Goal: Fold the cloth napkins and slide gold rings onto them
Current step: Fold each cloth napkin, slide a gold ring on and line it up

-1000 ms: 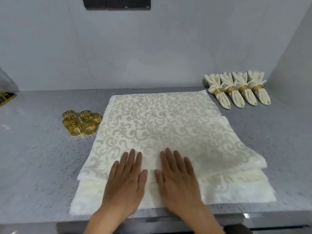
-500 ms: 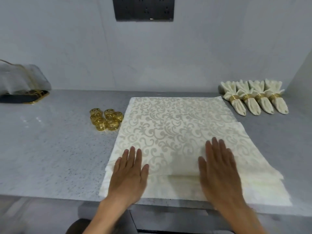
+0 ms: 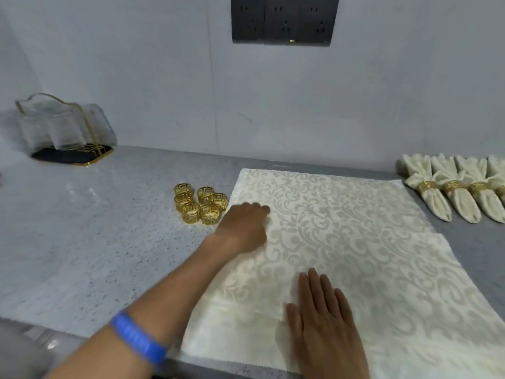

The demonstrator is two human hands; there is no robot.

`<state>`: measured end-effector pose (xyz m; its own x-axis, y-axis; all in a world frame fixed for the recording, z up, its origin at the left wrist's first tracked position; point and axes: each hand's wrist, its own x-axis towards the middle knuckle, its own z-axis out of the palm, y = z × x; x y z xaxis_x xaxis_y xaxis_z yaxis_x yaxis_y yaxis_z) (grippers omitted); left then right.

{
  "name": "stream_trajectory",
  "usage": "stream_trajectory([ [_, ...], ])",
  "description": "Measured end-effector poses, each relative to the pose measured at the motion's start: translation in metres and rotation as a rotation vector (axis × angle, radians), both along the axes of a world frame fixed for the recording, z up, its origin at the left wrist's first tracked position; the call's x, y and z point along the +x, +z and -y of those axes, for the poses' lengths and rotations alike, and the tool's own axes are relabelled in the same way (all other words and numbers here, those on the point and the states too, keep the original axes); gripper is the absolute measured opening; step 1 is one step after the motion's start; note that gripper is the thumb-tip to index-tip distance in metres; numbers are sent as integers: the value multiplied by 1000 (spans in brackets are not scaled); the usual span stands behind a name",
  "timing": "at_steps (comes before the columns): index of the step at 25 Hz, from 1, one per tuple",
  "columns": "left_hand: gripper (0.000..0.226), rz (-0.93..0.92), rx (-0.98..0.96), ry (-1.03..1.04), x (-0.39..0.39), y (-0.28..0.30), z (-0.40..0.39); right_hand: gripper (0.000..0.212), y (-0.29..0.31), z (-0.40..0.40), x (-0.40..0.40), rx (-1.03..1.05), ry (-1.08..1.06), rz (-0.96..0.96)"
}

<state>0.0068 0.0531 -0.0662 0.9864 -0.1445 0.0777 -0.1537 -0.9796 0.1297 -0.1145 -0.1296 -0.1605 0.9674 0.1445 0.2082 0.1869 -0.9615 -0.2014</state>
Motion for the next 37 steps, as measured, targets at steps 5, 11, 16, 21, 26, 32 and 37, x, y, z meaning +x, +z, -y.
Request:
stream_trajectory([
  [5, 33, -101, 342, -141, 58, -12, -26, 70, -2, -1, 1, 47, 0, -17],
  [11, 20, -187, -16, 66, 62, 2, -47, 70, 3, 2, -3, 86, 51, -131],
  [16, 27, 43, -576, 100, 19, 12, -38, 54, 29, 14, 1, 685, 33, -224],
  [21, 26, 280, -675, -127, -77, -5, 34, 18, 76, 43, 6, 1329, -71, -467],
  [26, 34, 243, -539, -337, -120, -39, 78, 32, 88, 49, 28, 963, -151, -543],
  [32, 35, 246, -339, -195, -150, -67, -40, 15, 68, 56, 33, 610, -57, -392],
  [37, 24, 255, -487, -83, -165, -67, -79, 21, 65, 56, 32, 529, -45, -322],
])
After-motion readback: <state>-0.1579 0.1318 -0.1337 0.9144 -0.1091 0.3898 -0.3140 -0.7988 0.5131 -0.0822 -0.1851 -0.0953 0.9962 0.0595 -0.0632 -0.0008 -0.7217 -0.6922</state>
